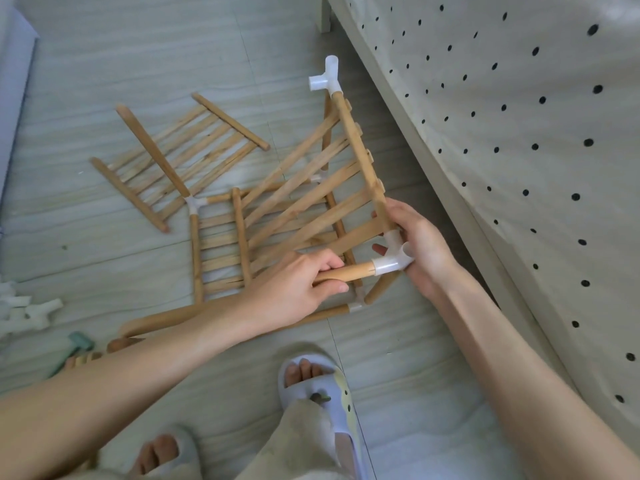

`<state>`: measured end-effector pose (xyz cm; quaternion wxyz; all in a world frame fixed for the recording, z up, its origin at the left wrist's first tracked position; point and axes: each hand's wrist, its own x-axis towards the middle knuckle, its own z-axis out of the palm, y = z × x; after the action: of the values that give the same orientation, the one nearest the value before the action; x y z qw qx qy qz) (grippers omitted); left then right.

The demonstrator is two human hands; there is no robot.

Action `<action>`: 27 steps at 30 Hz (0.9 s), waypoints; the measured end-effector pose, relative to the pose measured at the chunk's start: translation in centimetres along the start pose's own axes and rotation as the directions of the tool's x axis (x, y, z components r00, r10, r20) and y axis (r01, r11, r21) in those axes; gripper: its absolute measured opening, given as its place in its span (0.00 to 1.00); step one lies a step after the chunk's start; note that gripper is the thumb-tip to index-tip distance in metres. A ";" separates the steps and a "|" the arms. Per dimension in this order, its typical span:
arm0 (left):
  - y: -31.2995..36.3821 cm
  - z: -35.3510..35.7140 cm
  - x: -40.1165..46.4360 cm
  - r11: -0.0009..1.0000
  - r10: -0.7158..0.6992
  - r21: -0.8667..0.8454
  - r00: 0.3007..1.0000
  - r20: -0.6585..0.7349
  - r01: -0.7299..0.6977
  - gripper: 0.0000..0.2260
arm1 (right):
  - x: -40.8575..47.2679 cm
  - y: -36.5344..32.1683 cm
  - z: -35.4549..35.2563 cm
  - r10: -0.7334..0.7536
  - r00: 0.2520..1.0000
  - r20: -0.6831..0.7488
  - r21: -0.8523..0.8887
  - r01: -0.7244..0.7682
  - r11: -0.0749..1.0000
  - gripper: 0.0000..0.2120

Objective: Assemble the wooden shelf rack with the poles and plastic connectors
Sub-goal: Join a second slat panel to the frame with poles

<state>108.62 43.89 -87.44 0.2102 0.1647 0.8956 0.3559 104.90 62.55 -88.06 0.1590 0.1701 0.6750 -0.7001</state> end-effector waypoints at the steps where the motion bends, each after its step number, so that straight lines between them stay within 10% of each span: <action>1: 0.1 0.0 0.1 1.000 -0.010 -0.001 1.000 -0.003 0.010 0.08 | 0.1 0.3 0.2 -0.005 1.000 -0.023 0.004 0.005 1.000 0.13; 12: 0.3 -0.3 0.9 0.954 -0.105 -0.265 0.983 0.151 0.143 0.02 | 0.1 1.1 1.1 -0.032 0.998 -0.062 0.045 0.035 0.998 0.08; 27: -1.4 -0.2 -0.9 0.883 0.089 0.460 0.995 0.031 -0.094 0.18 | 1.1 0.4 0.4 0.040 0.992 0.122 0.117 -0.054 0.992 0.07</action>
<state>109.12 42.44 -88.08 0.1523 0.2536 0.9446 0.1422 104.10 62.12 -88.94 0.2050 0.1532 0.6170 -0.7442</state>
